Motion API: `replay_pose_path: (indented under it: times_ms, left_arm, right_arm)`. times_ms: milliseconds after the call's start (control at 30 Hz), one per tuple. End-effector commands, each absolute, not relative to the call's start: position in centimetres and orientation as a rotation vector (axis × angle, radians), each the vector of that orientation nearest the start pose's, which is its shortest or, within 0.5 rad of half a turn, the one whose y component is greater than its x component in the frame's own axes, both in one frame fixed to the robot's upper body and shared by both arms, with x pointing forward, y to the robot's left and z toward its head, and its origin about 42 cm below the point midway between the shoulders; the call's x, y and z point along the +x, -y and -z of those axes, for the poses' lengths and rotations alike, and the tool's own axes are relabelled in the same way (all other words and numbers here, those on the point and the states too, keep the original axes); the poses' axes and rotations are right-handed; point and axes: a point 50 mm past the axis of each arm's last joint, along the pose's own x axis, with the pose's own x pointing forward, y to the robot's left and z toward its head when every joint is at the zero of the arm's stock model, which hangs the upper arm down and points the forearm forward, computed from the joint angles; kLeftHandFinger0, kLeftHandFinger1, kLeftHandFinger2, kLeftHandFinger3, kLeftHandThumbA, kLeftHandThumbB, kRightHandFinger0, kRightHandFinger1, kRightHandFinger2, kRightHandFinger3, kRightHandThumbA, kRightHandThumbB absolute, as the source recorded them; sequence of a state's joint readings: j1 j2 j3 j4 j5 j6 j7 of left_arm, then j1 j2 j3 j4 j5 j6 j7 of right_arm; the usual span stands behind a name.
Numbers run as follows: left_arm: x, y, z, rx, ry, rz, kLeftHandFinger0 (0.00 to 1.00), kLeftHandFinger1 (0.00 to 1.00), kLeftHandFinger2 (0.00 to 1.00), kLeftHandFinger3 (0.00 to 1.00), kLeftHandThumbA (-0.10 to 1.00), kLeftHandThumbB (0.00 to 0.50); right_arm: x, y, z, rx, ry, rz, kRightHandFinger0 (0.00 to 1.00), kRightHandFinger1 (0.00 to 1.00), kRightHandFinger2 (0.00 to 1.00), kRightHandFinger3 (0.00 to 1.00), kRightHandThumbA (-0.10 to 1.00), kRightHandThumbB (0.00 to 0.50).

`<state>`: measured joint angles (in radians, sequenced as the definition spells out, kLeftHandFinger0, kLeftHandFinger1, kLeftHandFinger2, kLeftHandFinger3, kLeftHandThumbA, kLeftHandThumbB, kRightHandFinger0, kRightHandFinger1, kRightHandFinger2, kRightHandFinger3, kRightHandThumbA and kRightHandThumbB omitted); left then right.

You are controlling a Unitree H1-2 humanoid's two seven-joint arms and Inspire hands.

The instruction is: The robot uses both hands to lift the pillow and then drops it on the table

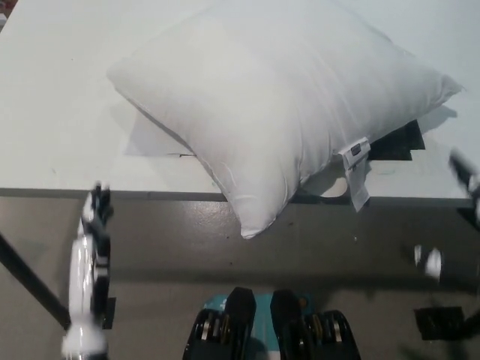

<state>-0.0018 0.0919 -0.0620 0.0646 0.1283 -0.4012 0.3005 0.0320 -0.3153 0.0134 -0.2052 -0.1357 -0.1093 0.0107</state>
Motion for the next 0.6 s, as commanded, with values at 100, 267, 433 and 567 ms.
replay_pose_path:
  times_ms: [100, 267, 433, 567]
  left_arm:
    - [25.5, -24.4, -6.9, 0.112, 0.271, -0.248, 1.00, 1.00, 1.00, 1.00, 1.00, 0.075]
    - [28.2, -25.0, -7.9, 0.064, 0.297, -0.257, 1.00, 1.00, 1.00, 1.00, 1.00, 0.106]
    - [30.1, -25.1, -9.3, 0.087, 0.350, -0.271, 1.00, 1.00, 1.00, 1.00, 1.00, 0.076]
    - [30.6, -25.2, -9.7, 0.103, 0.363, -0.269, 1.00, 1.00, 1.00, 1.00, 1.00, 0.056]
  right_arm:
    - [24.0, 30.6, -14.0, -0.586, 0.315, -0.130, 1.00, 1.00, 1.00, 1.00, 1.00, 0.183]
    - [26.9, 30.6, -14.6, -0.548, 0.315, -0.097, 1.00, 1.00, 1.00, 1.00, 1.00, 0.155]
    - [28.9, 29.9, -15.3, -0.533, 0.345, -0.092, 1.00, 1.00, 1.00, 1.00, 1.00, 0.147]
    - [29.4, 29.5, -15.4, -0.544, 0.364, -0.094, 1.00, 1.00, 1.00, 1.00, 1.00, 0.159]
